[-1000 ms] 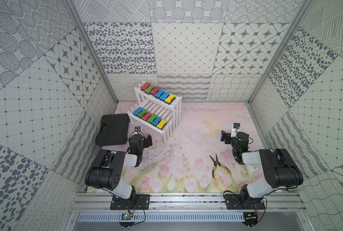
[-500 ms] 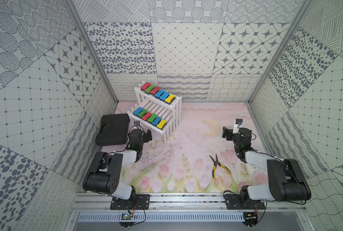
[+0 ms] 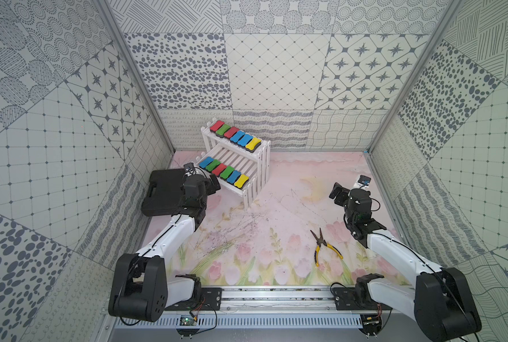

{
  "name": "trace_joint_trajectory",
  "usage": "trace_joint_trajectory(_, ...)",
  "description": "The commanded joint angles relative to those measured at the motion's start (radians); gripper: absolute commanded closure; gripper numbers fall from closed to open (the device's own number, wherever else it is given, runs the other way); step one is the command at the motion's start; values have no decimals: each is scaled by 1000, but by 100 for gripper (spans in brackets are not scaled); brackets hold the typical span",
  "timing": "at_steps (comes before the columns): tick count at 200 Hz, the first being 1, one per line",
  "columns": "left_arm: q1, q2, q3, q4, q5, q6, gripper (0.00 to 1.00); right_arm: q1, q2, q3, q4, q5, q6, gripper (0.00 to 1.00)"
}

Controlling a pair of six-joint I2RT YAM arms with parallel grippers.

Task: Remove the whiteboard erasers from the shelf
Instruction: Move the shelf to the center of the board.

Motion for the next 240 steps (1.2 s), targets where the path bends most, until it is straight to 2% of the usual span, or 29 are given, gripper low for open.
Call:
trace_joint_trajectory(1,19,-30,89,-383,-35,-430,1,-15,2,-27,23,-134,223,3)
trace_joint_trajectory(33,20,-119,68,-376,153,-478,1,66,63,146,-243,-260,232,3)
trace_joint_trajectory(62,19,-234,63,-442,223,-518,0,254,123,228,-284,-151,309,3)
trace_joint_trajectory(98,16,-311,66,-524,309,-491,0,458,327,483,-371,-101,369,4)
trace_joint_trajectory(127,16,-353,73,-579,316,-480,0,599,469,663,-394,61,385,7)
trace_joint_trajectory(157,16,-389,91,-604,323,-459,1,657,574,789,-370,90,441,14)
trace_joint_trajectory(190,17,-412,107,-617,310,-440,1,699,695,949,-443,132,476,22)
trace_joint_trajectory(219,16,-408,134,-645,308,-424,1,721,778,1060,-517,167,532,35)
trace_joint_trajectory(240,17,-408,148,-651,300,-410,0,734,825,1128,-551,179,548,39)
